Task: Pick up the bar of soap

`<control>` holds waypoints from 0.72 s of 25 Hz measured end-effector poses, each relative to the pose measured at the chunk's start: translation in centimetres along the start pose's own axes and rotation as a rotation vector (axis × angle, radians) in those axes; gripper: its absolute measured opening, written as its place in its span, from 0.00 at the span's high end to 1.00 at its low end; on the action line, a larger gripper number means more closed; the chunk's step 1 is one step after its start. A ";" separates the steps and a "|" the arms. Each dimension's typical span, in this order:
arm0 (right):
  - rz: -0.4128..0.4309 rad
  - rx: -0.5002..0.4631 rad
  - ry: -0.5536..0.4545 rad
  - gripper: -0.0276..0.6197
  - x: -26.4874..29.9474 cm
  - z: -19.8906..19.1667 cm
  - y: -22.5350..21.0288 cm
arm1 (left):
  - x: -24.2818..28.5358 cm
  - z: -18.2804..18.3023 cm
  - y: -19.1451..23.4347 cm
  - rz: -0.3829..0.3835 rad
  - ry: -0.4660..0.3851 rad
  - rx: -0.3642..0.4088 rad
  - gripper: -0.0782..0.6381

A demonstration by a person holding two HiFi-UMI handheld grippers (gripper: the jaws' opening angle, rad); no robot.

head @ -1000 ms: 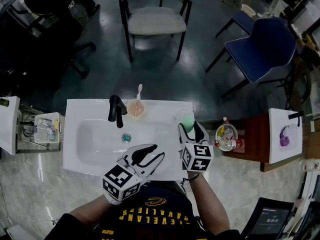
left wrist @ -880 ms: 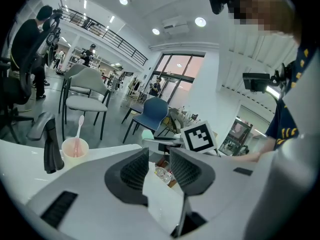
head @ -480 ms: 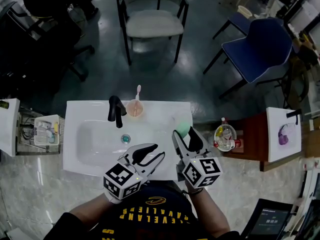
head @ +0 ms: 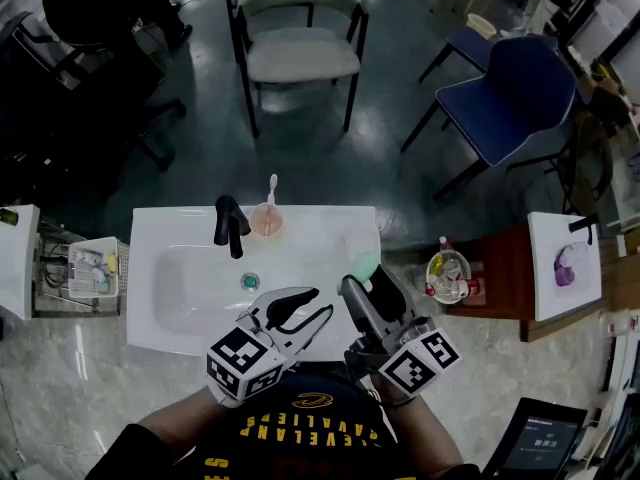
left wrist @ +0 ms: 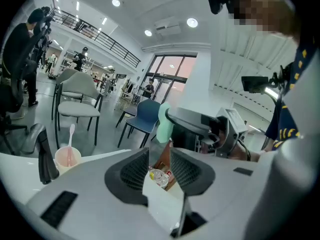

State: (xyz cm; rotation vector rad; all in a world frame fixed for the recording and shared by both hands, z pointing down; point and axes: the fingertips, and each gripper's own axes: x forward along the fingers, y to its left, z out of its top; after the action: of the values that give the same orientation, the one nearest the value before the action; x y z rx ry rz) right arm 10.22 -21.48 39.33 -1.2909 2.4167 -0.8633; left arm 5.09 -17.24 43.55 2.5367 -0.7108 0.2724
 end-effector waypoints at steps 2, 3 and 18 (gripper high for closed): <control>0.027 0.002 -0.015 0.55 -0.3 0.4 0.7 | 0.0 0.3 -0.2 -0.008 -0.007 -0.004 0.69; 0.040 -0.001 -0.022 0.55 -0.5 0.6 1.0 | 0.0 0.5 -0.4 -0.012 -0.010 -0.006 0.69; 0.148 -0.178 -0.105 0.55 -2.5 2.7 5.5 | 0.0 1.8 -2.5 -0.049 -0.045 0.014 0.69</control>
State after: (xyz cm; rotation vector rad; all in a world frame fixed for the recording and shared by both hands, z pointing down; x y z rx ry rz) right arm 9.37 -18.10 33.70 -1.1651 2.5136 -0.5381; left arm 6.55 -16.27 40.98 2.5771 -0.6648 0.2055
